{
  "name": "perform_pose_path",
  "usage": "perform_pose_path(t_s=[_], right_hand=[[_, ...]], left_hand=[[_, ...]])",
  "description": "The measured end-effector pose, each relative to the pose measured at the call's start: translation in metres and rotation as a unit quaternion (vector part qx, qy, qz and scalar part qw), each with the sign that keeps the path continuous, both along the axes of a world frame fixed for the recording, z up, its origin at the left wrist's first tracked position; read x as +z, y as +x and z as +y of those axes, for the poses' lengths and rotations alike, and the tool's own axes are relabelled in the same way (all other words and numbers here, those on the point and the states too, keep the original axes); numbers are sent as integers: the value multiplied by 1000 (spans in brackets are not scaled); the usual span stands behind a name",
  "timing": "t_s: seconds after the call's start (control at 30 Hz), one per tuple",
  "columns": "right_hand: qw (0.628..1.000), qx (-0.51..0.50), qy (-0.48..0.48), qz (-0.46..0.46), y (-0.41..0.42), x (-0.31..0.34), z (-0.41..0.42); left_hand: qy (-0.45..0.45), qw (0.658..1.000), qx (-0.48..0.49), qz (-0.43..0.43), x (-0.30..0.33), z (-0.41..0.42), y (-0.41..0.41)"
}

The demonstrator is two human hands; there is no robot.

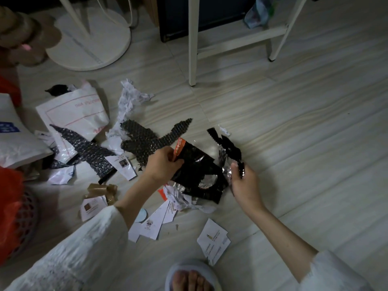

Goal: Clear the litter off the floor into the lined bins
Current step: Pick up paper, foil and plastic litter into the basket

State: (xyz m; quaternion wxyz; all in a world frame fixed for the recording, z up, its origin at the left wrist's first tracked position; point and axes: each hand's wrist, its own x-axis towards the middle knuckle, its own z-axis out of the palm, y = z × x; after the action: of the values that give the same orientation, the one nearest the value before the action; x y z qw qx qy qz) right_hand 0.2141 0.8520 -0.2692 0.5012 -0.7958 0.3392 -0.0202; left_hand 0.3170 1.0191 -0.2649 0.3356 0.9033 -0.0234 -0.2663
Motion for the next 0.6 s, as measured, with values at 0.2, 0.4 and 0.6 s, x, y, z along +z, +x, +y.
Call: perform_pose_path(t_s=[0.2, 0.4, 0.6], right_hand=[[993, -5, -63, -98, 13, 46, 3], [984, 30, -45, -172, 27, 136, 45], [962, 169, -35, -214, 35, 236, 124]], left_hand=[[-17, 998, 5, -65, 61, 27, 9], [14, 988, 24, -153, 174, 87, 9], [83, 957, 42, -274, 307, 178, -3]])
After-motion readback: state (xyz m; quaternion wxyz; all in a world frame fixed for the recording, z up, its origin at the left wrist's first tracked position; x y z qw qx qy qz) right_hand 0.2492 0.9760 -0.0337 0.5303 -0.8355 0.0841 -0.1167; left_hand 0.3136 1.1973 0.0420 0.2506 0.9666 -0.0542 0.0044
